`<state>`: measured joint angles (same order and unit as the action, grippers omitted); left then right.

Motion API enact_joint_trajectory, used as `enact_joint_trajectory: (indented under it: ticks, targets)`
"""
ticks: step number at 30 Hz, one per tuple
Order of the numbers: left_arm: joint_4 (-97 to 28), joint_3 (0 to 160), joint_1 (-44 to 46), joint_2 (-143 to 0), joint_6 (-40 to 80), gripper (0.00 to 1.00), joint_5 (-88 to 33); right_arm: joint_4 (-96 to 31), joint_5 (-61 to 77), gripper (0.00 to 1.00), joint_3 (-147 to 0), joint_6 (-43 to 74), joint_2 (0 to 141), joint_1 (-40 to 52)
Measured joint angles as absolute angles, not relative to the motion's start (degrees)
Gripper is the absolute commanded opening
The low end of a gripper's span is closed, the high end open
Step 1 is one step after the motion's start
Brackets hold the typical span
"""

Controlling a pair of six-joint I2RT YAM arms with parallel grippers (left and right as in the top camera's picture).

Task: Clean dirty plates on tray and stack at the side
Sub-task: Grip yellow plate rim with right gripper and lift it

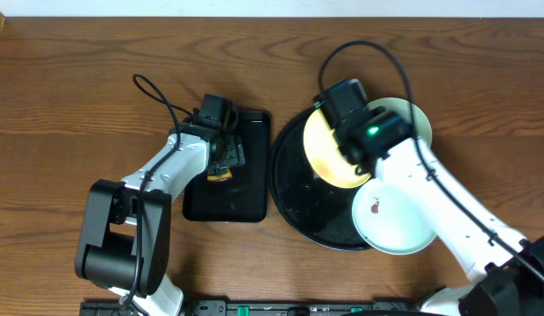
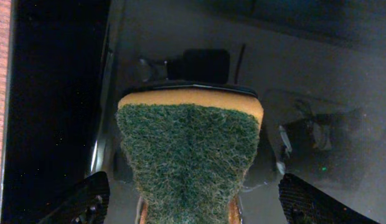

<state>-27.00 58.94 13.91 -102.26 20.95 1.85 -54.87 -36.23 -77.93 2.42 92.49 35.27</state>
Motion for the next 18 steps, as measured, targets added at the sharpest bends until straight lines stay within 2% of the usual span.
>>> enact_joint_trajectory:
  ticks: [10, 18]
  targets:
    - [-27.0, 58.9, 13.9, -102.3, 20.9, 0.88, 1.8, -56.6, -53.8, 0.01, -78.0, 6.8, 92.5, 47.9]
    - [-27.0, 58.9, 13.9, -102.3, 20.9, 0.88, 1.8, -58.7, -65.0, 0.01, -78.0, 13.6, 92.5, 52.8]
